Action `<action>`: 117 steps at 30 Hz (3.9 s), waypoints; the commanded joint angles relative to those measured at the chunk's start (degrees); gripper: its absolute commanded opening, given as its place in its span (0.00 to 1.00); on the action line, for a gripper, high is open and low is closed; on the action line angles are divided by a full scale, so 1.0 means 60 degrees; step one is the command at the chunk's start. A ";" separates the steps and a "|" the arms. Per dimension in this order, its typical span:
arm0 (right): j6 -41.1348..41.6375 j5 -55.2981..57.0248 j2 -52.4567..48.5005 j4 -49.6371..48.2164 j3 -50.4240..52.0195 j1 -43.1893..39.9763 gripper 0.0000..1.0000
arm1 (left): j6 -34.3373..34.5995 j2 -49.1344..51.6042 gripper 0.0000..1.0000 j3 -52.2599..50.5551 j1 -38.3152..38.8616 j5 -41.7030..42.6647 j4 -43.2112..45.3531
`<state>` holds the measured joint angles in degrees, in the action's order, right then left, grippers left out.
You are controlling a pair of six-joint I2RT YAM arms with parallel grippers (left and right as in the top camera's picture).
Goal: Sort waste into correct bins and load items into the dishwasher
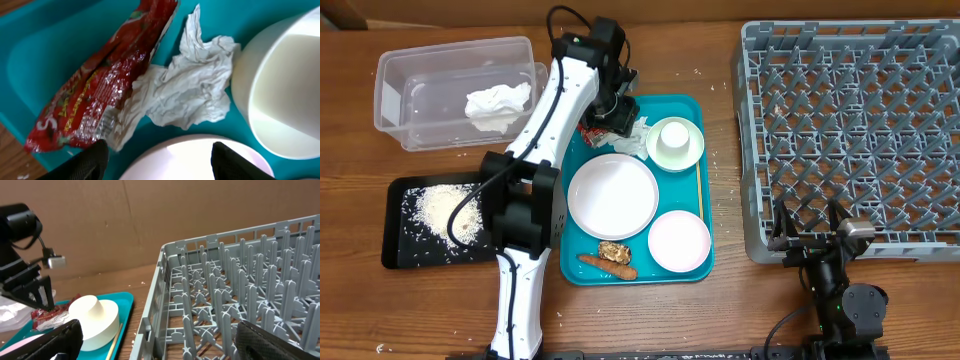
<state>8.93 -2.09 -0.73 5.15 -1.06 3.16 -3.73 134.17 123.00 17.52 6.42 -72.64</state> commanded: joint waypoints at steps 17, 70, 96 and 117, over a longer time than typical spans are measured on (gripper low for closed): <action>-0.0069 0.0084 0.0095 -0.0066 0.0098 0.0062 1.00 | -0.0699 0.0087 0.62 -0.1177 0.0157 -0.0076 0.2091; -0.0066 0.0084 0.0095 -0.0069 0.0098 0.0062 1.00 | -0.0215 0.0029 0.04 0.2473 0.0270 -0.0131 -0.1381; -0.0069 0.0084 0.0095 -0.0066 0.0098 0.0062 1.00 | 0.4521 0.0029 0.44 0.5140 -0.3479 -0.4149 -0.0703; -0.0069 0.0084 0.0095 -0.0069 0.0098 0.0062 1.00 | -0.1220 0.0033 0.93 0.1818 -0.2630 0.2973 -0.0965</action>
<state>8.93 -2.09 -0.73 5.15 -1.06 3.16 0.19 134.17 136.00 -2.85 17.65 -78.91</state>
